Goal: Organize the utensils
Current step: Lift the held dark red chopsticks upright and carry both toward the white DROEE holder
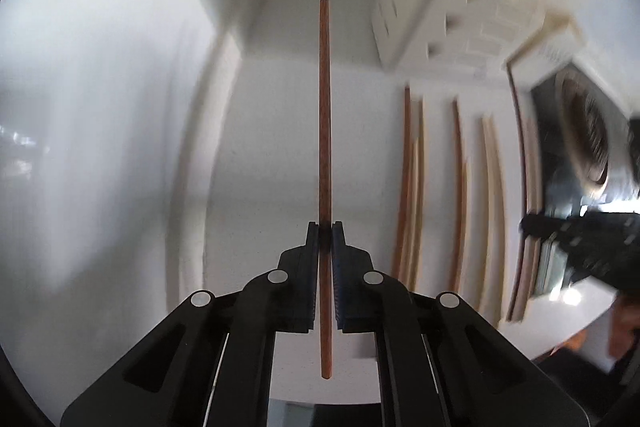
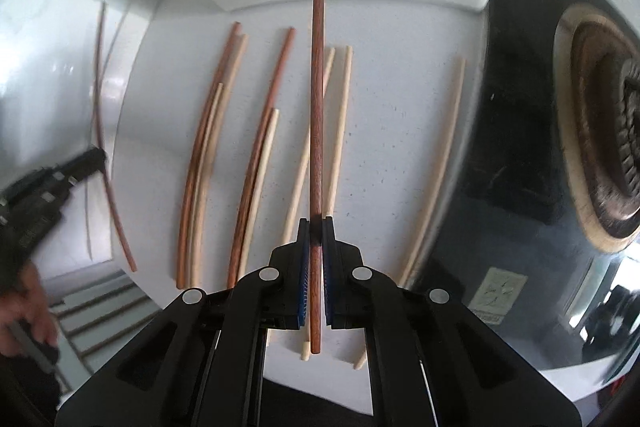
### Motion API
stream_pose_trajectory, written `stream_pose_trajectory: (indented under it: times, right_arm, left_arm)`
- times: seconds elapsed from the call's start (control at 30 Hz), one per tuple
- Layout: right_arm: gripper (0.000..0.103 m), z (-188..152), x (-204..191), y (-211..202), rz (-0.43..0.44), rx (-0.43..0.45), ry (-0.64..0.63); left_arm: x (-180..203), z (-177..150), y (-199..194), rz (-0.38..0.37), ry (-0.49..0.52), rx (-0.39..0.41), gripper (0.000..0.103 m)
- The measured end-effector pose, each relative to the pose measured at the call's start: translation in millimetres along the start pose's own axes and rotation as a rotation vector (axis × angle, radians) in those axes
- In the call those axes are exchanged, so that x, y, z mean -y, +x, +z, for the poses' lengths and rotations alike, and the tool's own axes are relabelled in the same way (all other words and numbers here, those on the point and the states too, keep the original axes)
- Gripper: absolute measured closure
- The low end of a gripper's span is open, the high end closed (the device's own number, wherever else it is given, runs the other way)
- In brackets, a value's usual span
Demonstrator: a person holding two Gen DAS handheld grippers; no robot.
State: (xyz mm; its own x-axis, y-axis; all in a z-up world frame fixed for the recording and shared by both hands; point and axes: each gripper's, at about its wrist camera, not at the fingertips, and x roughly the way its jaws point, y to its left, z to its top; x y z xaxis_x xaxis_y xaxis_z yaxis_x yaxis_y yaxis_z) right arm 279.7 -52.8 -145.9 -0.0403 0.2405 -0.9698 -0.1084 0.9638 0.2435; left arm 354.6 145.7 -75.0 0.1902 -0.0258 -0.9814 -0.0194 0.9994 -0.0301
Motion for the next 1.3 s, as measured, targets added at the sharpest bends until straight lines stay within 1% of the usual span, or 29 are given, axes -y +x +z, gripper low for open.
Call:
stream_pose_trajectory:
  times: [0.07, 0.1, 0.17, 0.2, 0.23, 0.33, 0.4, 0.43, 0.47, 0.53, 0.6, 0.7, 0.8, 0.97, 1.13, 1.27, 1.3]
  right_arm:
    - [0.096, -6, -6, -9, -0.008, 0.033, -0.038]
    - [0.096, -9, -8, -14, -0.002, 0.052, -0.05]
    - [0.096, -16, -10, -22, 0.005, 0.083, -0.065]
    - [0.096, -20, -9, -26, 0.01, 0.104, -0.07]
    - [0.096, -23, -9, -32, 0.014, 0.131, -0.074]
    - [0.096, -19, 1, -47, 0.035, 0.192, -0.084]
    - [0.096, -15, -4, -62, 0.029, 0.266, -0.13]
    - [0.096, -15, -5, -67, 0.027, 0.293, -0.148]
    - [0.096, -16, -6, -74, 0.027, 0.326, -0.171]
    - [0.096, -15, -4, -83, 0.083, 0.366, -0.187]
    - [0.096, -14, 2, -92, 0.111, 0.413, -0.211]
    - [0.096, -11, 6, -108, 0.141, 0.469, -0.207]
    - [0.096, -14, 14, -127, 0.143, 0.546, -0.216]
    - [0.096, -7, 19, -148, 0.119, 0.645, -0.226]
    - [0.096, -4, 28, -162, 0.107, 0.699, -0.222]
    - [0.096, 1, 31, -173, 0.118, 0.755, -0.246]
    - [0.096, 2, 32, -175, 0.109, 0.772, -0.249]
  left_arm:
    - [-2, 2, -18, 0.003, -0.021, 0.053, 0.097]
    - [4, -2, -25, 0.0, -0.033, 0.071, 0.097]
    - [4, -4, -37, 0.012, -0.045, 0.112, 0.097]
    - [6, -10, -39, 0.015, -0.048, 0.126, 0.097]
    - [8, -10, -43, 0.013, -0.054, 0.145, 0.097]
    - [22, -9, -47, 0.005, -0.059, 0.205, 0.097]
    - [27, -5, -55, 0.012, -0.039, 0.249, 0.097]
    - [28, -3, -61, 0.009, -0.036, 0.264, 0.097]
    - [36, -1, -62, -0.003, -0.034, 0.278, 0.097]
    - [41, 2, -71, -0.024, -0.031, 0.317, 0.097]
    - [46, 5, -79, -0.027, -0.028, 0.352, 0.097]
    - [52, 11, -99, -0.026, -0.025, 0.419, 0.097]
    - [62, 17, -110, -0.007, -0.011, 0.489, 0.097]
    - [70, 28, -130, -0.018, -0.002, 0.574, 0.097]
    - [77, 40, -144, -0.04, -0.001, 0.644, 0.097]
    - [84, 51, -155, -0.044, 0.013, 0.687, 0.097]
    - [85, 53, -158, -0.042, 0.016, 0.702, 0.097]
